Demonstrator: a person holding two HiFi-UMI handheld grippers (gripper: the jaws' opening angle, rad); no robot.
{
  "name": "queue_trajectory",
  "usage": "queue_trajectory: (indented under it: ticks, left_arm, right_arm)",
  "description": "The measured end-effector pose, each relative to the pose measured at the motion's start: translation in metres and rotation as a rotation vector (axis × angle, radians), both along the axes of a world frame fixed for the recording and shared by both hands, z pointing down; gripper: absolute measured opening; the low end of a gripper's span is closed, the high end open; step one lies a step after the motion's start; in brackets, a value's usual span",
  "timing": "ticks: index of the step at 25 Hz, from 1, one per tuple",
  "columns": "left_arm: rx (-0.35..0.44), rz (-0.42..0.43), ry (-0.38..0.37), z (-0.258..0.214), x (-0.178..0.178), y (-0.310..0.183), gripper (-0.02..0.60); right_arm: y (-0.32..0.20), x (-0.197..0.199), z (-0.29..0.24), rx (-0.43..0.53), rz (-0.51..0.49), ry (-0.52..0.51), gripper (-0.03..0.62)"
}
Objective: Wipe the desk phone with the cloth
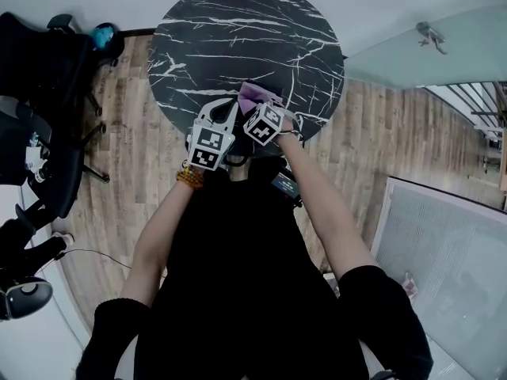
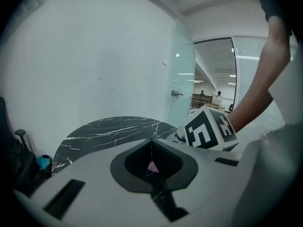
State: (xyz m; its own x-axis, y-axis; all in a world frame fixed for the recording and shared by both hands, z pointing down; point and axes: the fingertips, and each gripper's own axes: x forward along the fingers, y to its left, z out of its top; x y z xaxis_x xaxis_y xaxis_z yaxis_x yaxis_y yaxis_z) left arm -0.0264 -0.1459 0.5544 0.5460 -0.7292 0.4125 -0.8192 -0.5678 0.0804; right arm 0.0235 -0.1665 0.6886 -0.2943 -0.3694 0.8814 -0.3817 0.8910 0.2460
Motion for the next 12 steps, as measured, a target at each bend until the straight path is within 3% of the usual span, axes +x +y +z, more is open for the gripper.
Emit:
queue_trajectory:
  ticks: [12]
  left_arm:
    - [0.002,0.009,-0.001,0.000,0.002,0.002,0.014]
  right_arm:
    - [0.023,-0.003,0.011,-0.012,-0.056,0.023,0.058]
